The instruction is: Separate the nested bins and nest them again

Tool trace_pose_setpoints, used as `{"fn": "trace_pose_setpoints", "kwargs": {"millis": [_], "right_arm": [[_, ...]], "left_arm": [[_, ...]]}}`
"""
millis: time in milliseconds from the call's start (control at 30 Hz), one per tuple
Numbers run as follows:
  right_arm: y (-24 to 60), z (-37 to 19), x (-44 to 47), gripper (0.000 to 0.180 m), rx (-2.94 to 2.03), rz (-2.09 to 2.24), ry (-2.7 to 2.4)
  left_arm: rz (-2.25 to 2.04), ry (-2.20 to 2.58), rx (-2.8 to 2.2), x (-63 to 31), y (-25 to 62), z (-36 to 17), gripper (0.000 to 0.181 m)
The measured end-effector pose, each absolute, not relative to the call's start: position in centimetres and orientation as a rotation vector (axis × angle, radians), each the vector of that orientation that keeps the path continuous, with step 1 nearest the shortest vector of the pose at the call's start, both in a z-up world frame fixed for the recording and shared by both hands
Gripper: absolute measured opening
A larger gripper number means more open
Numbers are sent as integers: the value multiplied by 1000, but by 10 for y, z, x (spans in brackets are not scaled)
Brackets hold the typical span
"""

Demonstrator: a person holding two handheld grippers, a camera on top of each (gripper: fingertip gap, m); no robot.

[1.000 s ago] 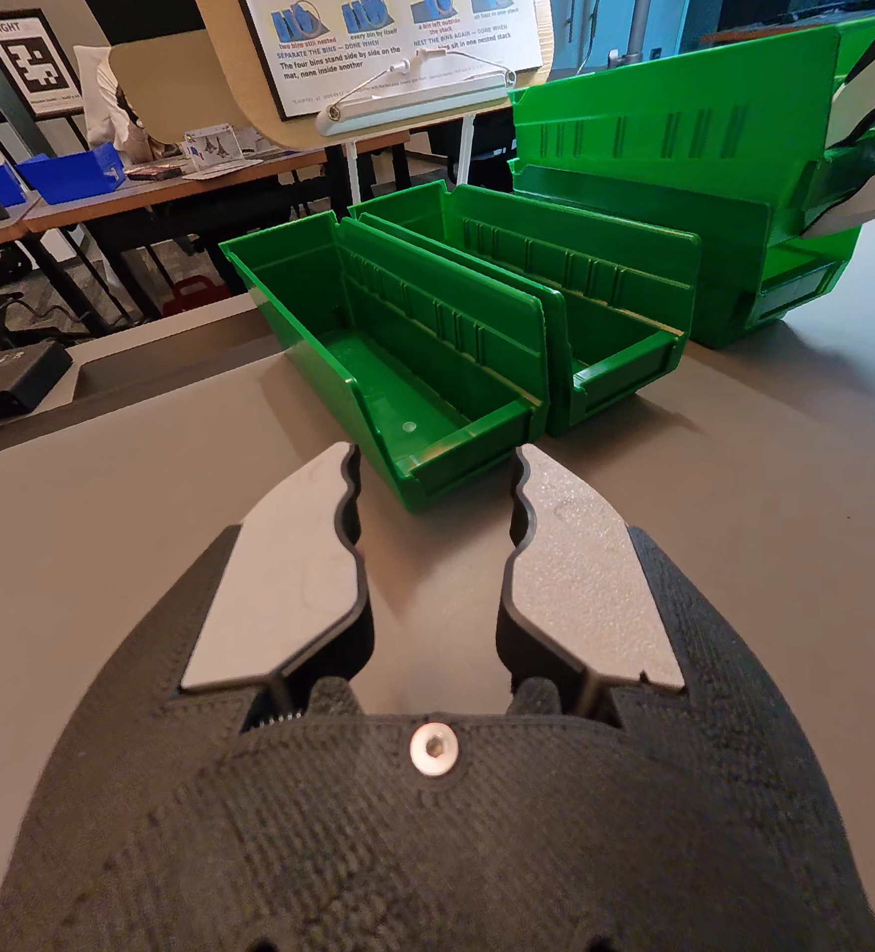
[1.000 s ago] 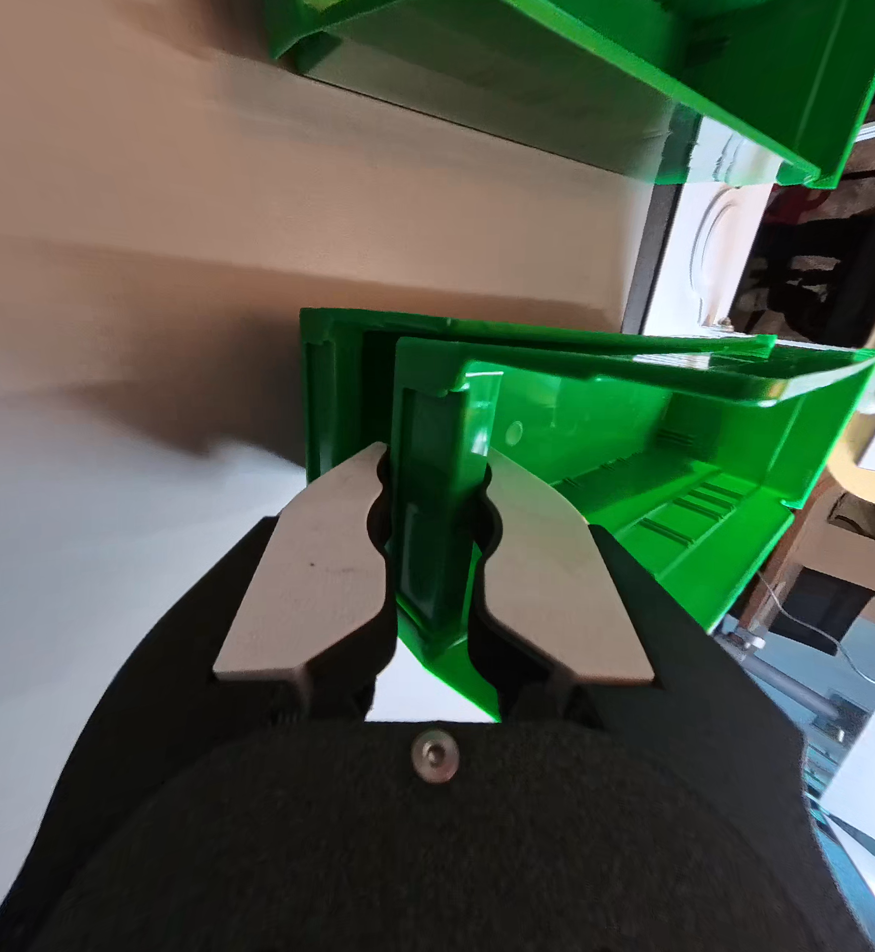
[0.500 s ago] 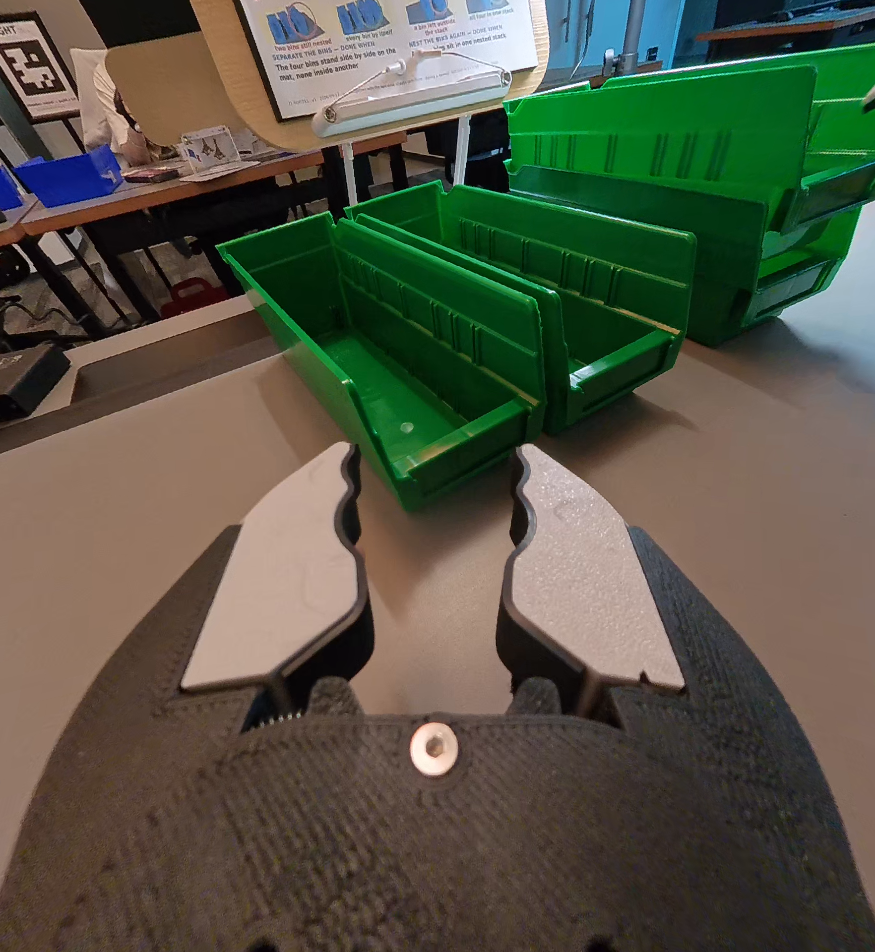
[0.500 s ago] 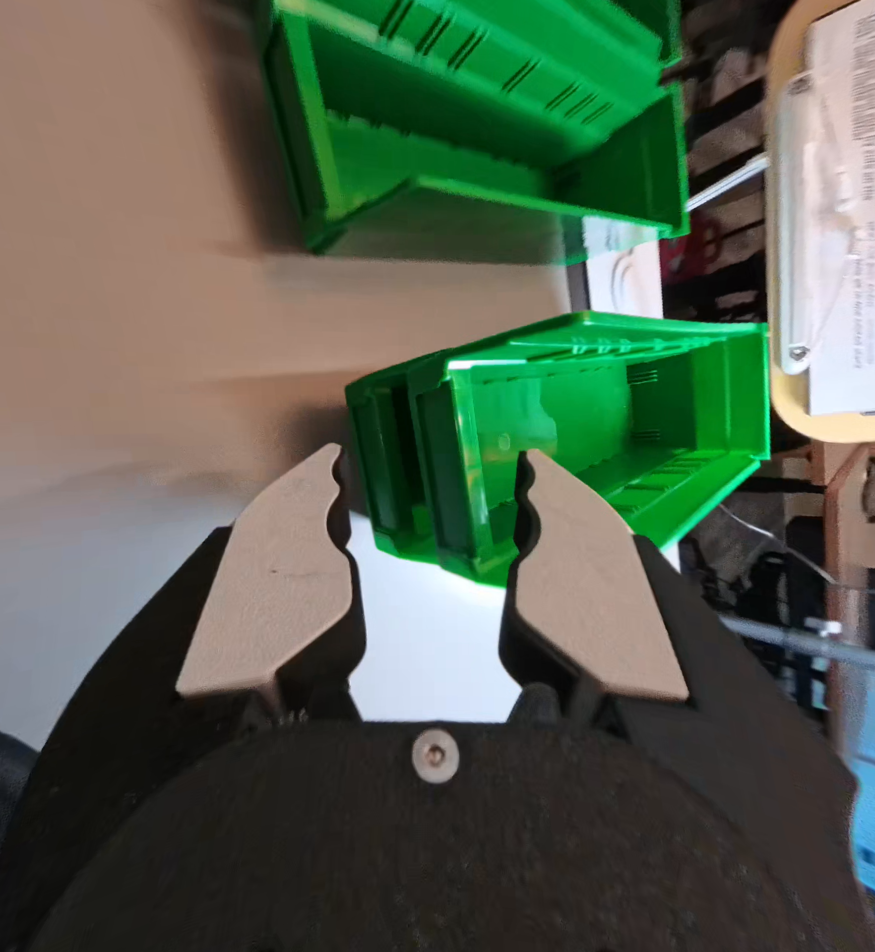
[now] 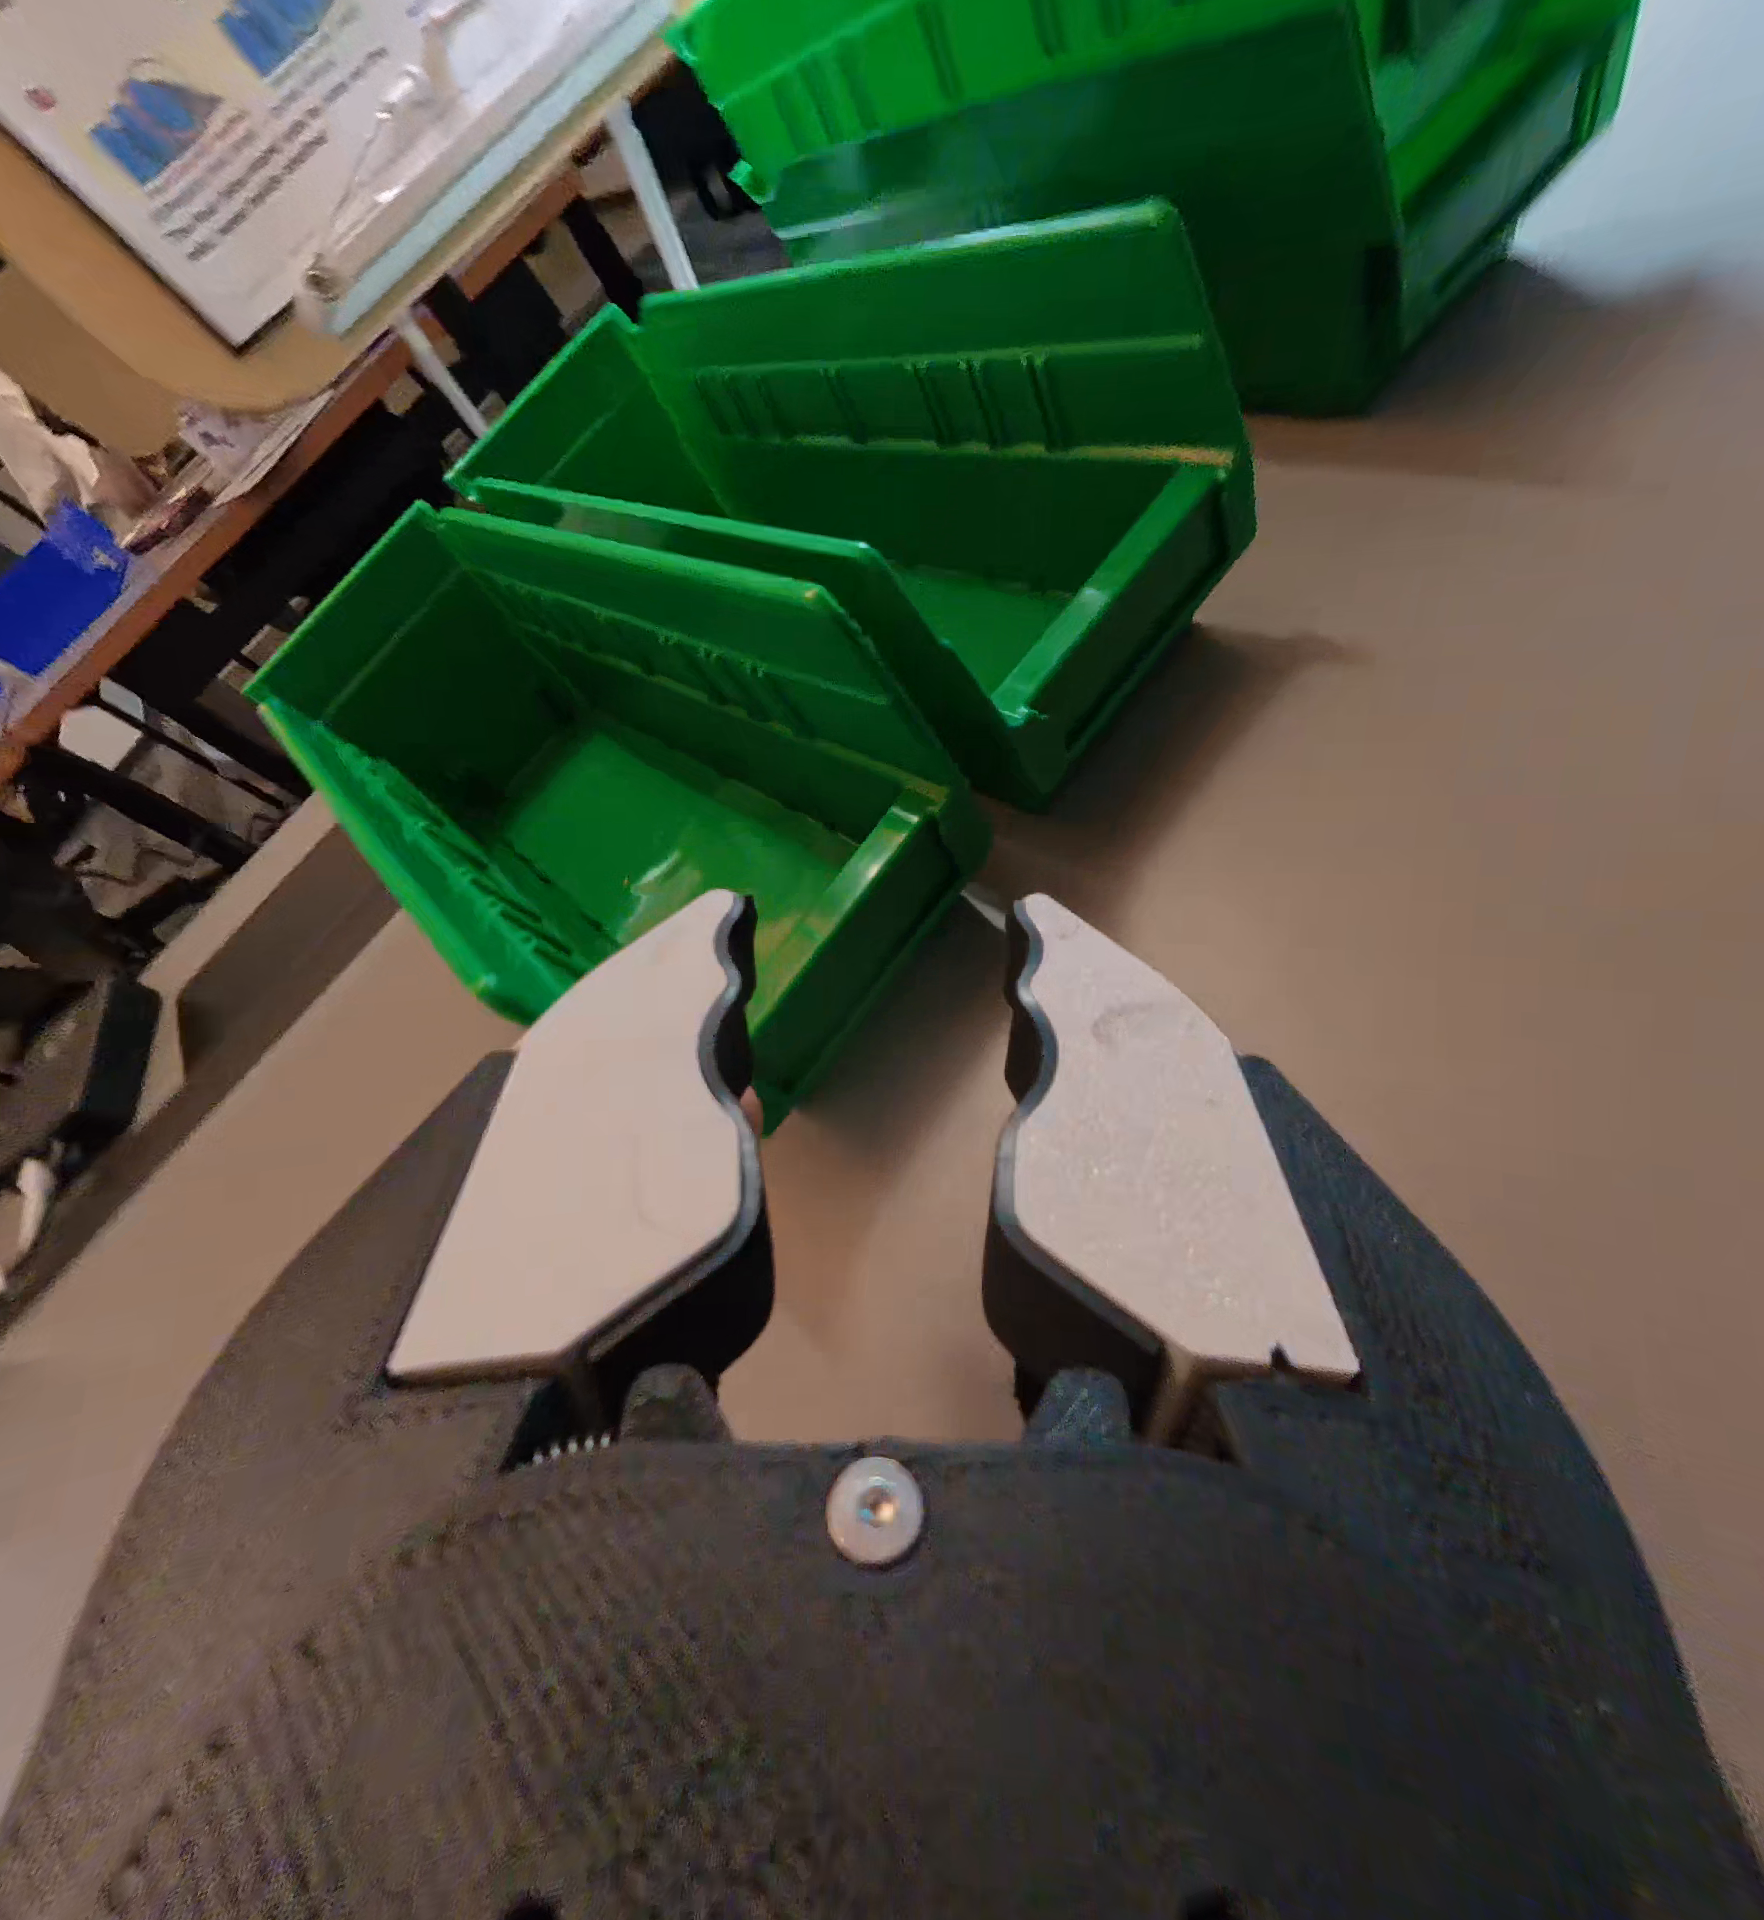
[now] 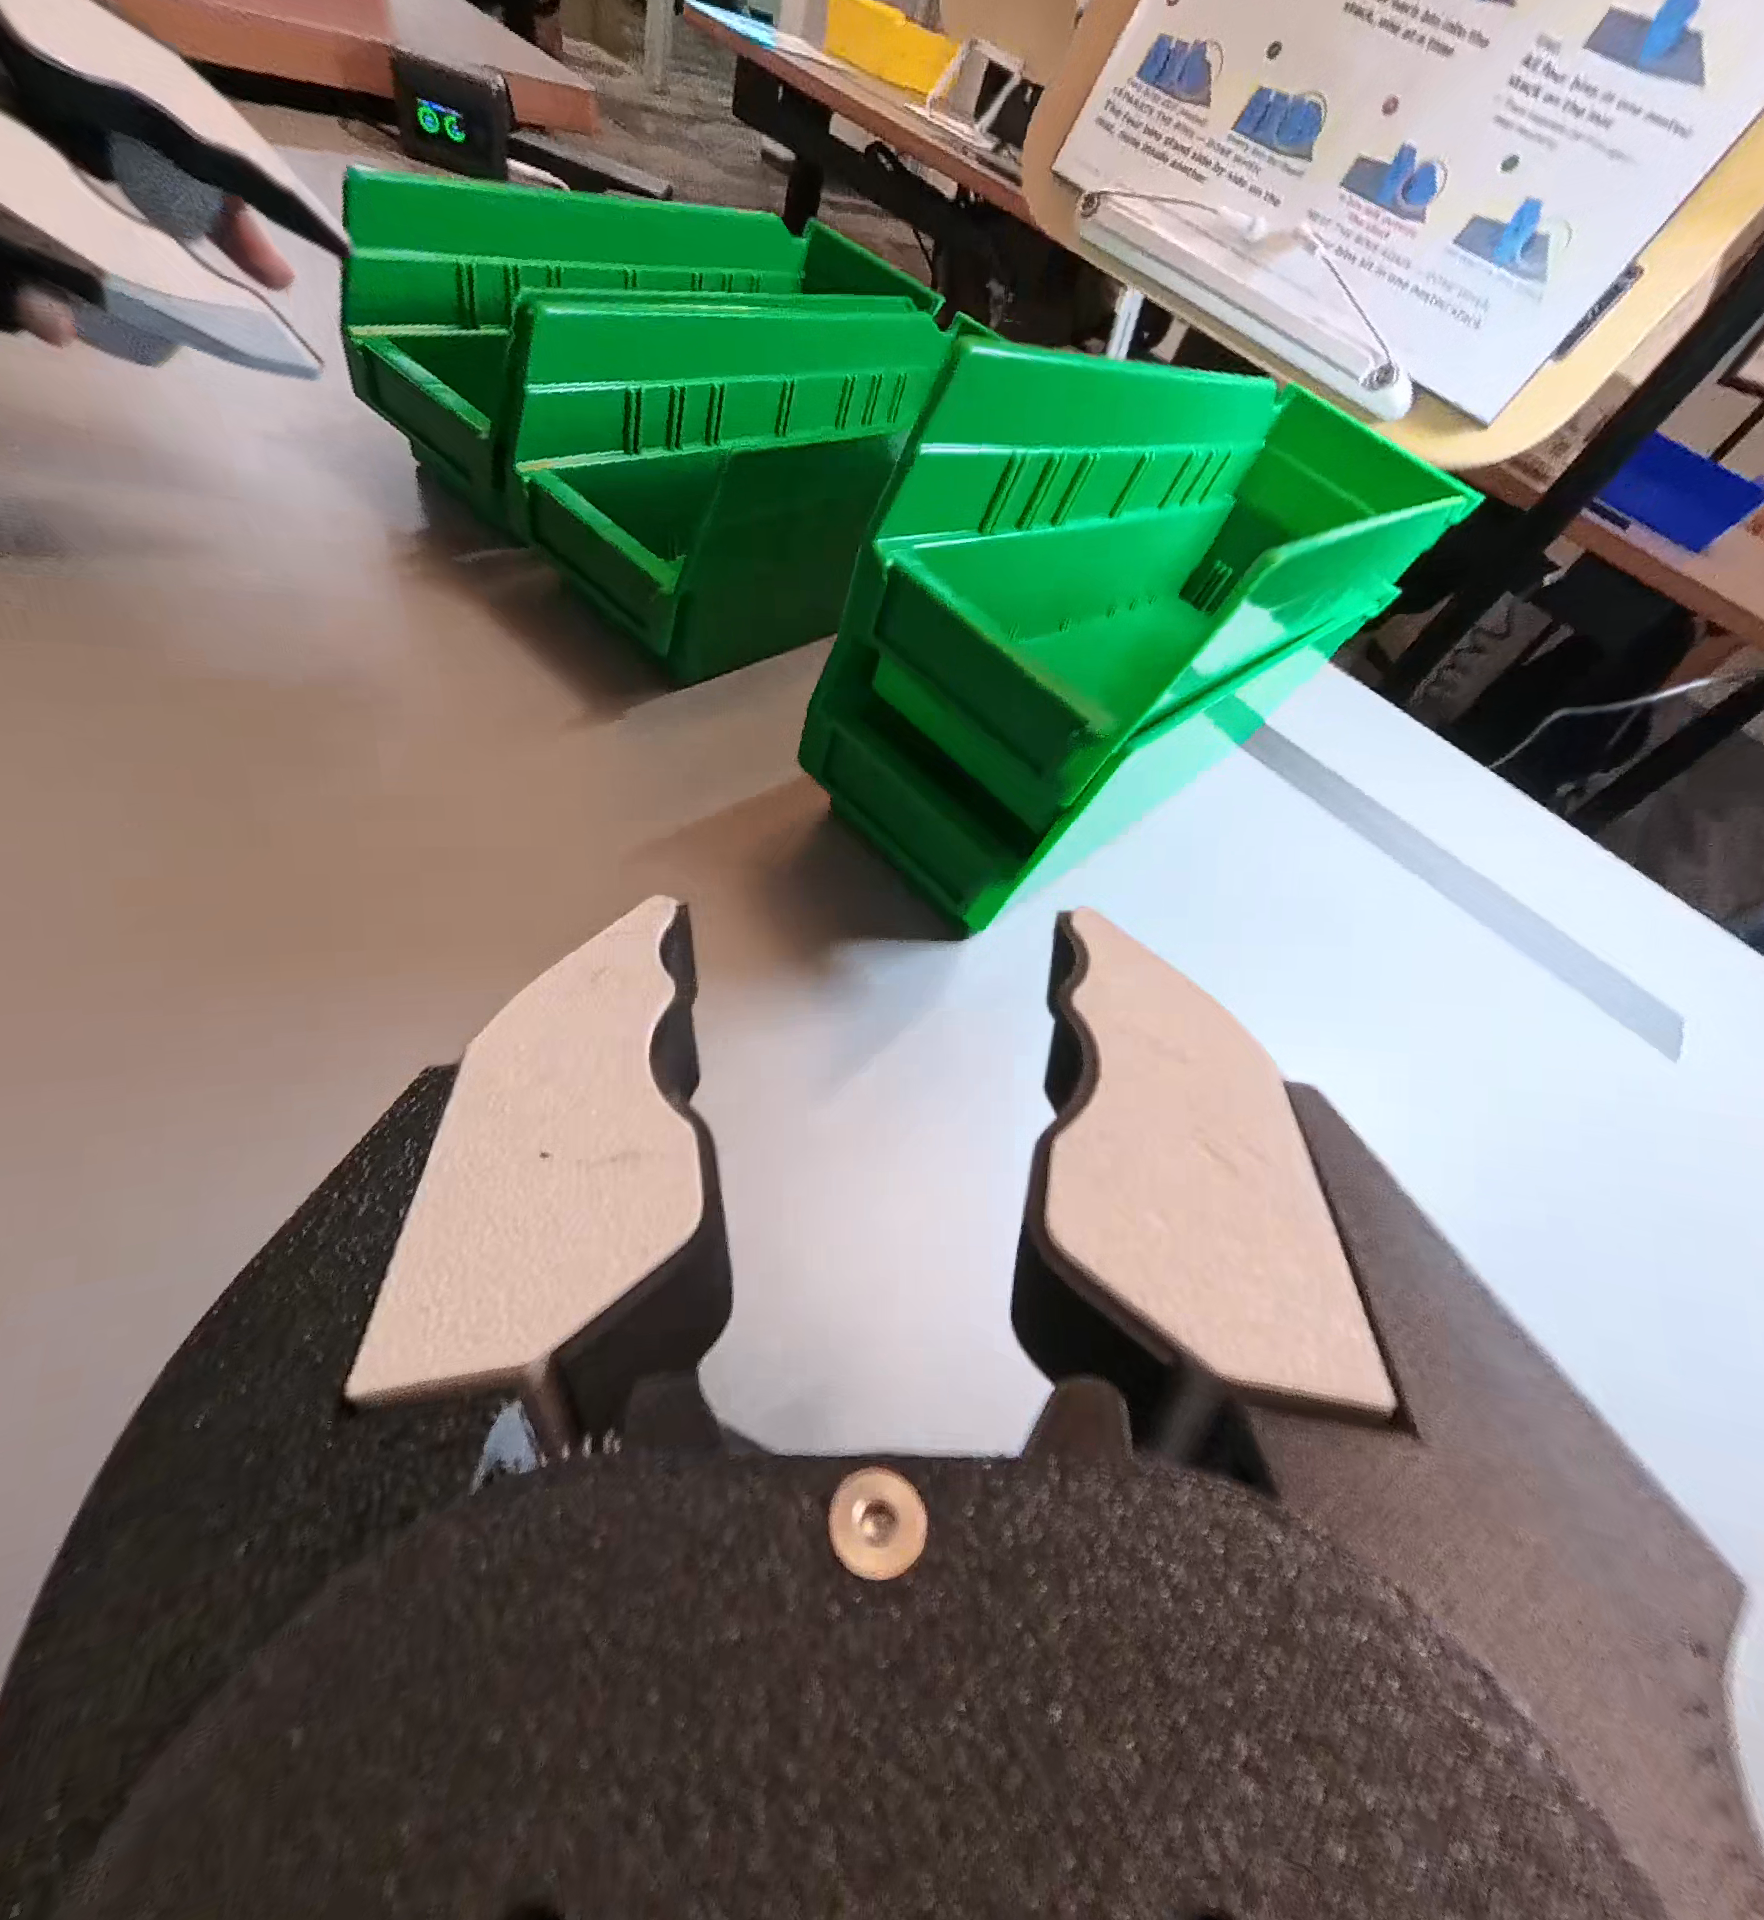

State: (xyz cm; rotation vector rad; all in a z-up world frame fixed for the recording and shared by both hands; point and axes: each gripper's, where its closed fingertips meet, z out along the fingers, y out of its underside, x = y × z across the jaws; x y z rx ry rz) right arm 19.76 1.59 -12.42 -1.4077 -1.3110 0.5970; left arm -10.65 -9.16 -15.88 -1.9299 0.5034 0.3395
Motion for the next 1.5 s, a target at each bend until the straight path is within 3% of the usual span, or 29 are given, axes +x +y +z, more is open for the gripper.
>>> {"fn": "trace_pose_setpoints", "kwargs": {"millis": [433,933,1267,1500], "right_arm": [[2,-136,205,63,-1418,672,-1273],[3,-146,181,60,-1400,647,-1337],[8,-148,184,59,-1412,628,-1306],[15,-147,184,60,-1428,619,-1262]], "left_arm": [[591,865,-2233,-130,-48,-214,58],[753,950,-2125,-139,-48,-212,33],[691,815,-2041,-131,-59,-172,30],[775,827,-1901,-113,-54,-94,30]]}}
